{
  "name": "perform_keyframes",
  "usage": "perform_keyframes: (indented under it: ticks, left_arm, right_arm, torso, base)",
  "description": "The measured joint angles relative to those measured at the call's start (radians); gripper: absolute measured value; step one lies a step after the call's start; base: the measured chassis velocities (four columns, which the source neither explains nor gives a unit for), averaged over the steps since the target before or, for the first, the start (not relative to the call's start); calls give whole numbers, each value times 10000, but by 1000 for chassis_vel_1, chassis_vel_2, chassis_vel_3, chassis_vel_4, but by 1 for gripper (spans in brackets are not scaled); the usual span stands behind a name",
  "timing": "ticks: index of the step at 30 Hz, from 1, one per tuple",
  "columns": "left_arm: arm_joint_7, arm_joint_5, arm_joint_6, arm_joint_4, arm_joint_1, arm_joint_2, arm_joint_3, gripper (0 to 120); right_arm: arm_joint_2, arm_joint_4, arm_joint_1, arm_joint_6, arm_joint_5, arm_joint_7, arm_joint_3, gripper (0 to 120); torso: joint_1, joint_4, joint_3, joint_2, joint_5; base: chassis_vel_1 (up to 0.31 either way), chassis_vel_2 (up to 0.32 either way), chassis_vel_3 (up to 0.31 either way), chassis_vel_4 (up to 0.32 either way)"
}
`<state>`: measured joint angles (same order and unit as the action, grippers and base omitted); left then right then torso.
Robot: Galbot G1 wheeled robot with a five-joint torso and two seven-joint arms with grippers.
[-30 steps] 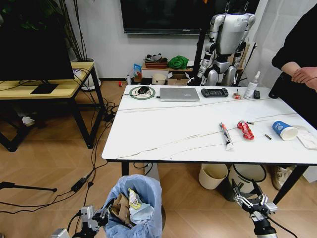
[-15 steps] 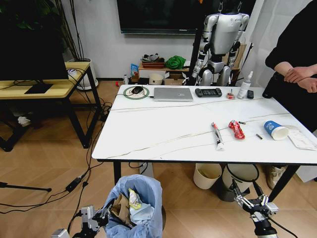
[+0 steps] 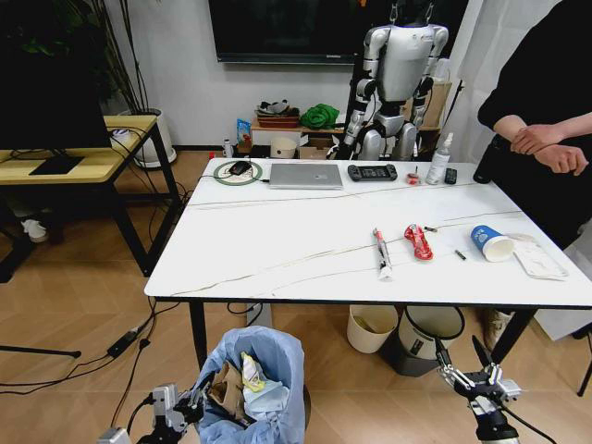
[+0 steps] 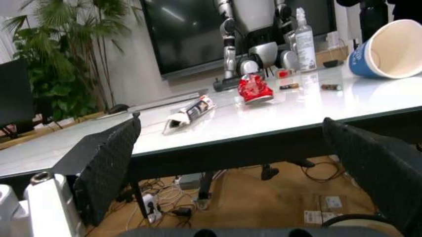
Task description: Pick up the trash bin and place the trash from the table into it.
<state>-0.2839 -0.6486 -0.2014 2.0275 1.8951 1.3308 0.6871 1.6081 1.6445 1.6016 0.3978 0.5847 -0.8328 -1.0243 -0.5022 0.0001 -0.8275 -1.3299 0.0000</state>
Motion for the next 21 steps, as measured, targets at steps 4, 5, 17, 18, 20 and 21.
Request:
perform_keyframes:
  ticks: [4, 5, 17, 18, 20, 21]
  left_arm:
    - [0, 8, 0, 9, -2, 15, -1, 0]
    - [0, 8, 0, 15, -6, 19, -1, 0]
    - [2, 10, 1, 19, -13, 74, 16, 0]
    - [2, 10, 1, 18, -15, 81, 17, 0]
    - [4, 12, 1, 17, -15, 109, 17, 0]
    - [4, 14, 1, 17, -16, 115, 17, 0]
  right_arm:
    - [0, 0, 0, 4, 6, -5, -6, 100]
    - [0, -4, -2, 7, 7, -7, -6, 100]
    - [0, -75, -37, 79, -31, -111, 13, 100]
    - [0, -99, -52, 120, -57, -128, 15, 100]
    - [0, -157, -79, 213, -122, -153, 21, 100]
    - [0, -177, -84, 250, -137, -161, 23, 100]
  torso:
    - [0, 0, 0, 0, 0]
    - [0, -1, 0, 0, 1]
    - [0, -1, 0, 0, 0]
    - [0, -1, 0, 0, -1]
    - [0, 0, 0, 0, 1]
    - [0, 0, 0, 0, 0]
  base:
    - [-115, -89, 110, 109]
    - [-110, -116, 99, 115]
    - [-103, -110, 100, 112]
    - [-91, -97, 100, 117]
    - [-90, -97, 115, 110]
    - [-100, -96, 112, 109]
